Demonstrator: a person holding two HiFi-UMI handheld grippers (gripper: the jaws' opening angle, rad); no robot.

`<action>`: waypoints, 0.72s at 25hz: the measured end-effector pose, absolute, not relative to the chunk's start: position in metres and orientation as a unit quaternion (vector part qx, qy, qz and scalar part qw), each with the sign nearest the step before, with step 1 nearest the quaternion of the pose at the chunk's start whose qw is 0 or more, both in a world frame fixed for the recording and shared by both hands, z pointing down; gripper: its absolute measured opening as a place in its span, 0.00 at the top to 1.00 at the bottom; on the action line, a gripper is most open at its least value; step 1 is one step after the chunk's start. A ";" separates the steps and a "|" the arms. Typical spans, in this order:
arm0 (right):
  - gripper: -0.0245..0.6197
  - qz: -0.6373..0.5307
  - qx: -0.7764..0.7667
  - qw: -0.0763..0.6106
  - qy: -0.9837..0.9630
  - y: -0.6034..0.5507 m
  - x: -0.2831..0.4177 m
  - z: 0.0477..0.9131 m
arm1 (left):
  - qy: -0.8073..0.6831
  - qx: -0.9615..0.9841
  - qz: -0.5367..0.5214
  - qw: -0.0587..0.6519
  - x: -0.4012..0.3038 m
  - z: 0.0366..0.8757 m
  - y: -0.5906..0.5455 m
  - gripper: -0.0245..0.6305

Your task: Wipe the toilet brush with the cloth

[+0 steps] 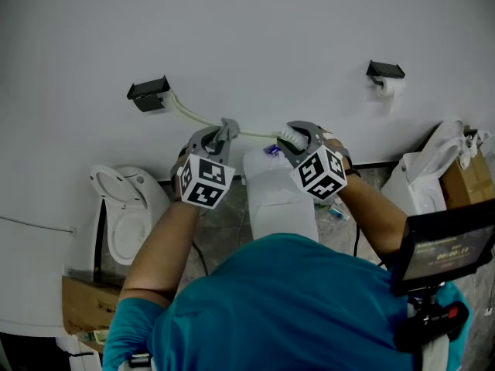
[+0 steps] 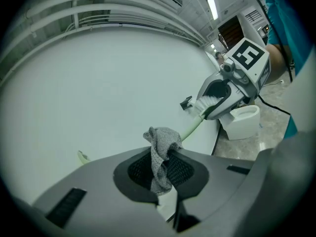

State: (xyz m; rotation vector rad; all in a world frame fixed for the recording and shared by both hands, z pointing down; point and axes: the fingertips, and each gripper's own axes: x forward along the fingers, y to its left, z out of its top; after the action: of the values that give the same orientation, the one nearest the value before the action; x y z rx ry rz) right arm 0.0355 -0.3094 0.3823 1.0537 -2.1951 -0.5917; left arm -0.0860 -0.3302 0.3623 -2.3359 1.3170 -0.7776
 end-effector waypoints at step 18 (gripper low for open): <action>0.78 -0.207 0.369 0.250 -0.871 -0.290 0.045 0.371 | 0.494 -0.808 -0.271 0.171 -0.121 0.352 -0.337 0.90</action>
State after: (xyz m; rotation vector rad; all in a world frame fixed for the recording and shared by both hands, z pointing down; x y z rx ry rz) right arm 0.0445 -0.2900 0.3706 1.0048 -2.3713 -0.5627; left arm -0.1210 -0.3367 0.3519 -2.2950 1.4031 -0.7686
